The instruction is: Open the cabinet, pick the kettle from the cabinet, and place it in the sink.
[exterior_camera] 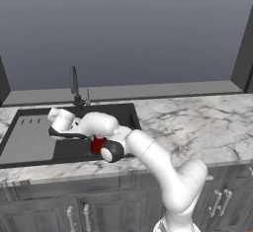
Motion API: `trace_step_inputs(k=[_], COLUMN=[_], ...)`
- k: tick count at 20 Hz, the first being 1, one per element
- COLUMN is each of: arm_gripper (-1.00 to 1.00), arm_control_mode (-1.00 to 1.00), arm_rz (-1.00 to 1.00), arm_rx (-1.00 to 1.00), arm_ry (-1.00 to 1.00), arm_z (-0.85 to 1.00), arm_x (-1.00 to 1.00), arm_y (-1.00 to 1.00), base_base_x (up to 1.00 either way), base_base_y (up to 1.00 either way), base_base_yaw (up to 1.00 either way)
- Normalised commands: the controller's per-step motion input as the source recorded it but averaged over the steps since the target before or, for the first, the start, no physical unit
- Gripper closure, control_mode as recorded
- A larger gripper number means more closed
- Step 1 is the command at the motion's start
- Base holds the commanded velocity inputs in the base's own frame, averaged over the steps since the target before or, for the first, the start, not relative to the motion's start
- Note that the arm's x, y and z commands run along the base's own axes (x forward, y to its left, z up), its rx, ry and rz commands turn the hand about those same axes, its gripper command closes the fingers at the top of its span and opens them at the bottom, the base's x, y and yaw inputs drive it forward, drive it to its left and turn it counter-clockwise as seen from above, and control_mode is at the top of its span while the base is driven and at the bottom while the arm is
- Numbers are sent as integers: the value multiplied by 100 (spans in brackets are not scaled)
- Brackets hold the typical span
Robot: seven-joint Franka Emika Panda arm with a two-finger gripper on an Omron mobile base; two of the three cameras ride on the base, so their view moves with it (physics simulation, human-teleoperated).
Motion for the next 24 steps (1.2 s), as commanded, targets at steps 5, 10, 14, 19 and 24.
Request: trace_step_inputs(k=[5,10,14,19,24], arm_gripper=[-100,-100,-100,-100,-100], arm_control_mode=[-100,-100,-100,-100,-100], arm_rz=[0,0,0,1,5], arm_rx=[12,14,12,5,0], arm_ry=[-15,-16,-14,-5,-8], arm_z=[-8,0,0,0,0], arm_x=[-15,-16,-25,-29,-34], arm_y=[13,7,2,2,5], base_base_x=[0,0,0,0,0], base_base_y=[0,0,0,0,0], base_base_yaw=[0,0,0,0,0])
